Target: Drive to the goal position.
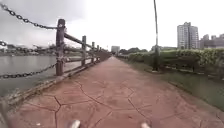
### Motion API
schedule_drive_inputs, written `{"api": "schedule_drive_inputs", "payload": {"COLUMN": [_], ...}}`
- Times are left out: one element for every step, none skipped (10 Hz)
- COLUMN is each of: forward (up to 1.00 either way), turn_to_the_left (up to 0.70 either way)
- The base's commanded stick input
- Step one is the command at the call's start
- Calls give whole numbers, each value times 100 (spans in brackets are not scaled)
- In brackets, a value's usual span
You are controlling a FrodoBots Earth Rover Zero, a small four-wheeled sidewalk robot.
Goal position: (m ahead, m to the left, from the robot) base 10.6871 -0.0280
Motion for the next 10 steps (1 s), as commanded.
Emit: {"api": "schedule_drive_inputs", "payload": {"forward": [70,70,70,70,70,70,70,70,70,70], "turn_to_the_left": [0,0,0,0,0,0,0,0,0,0]}}
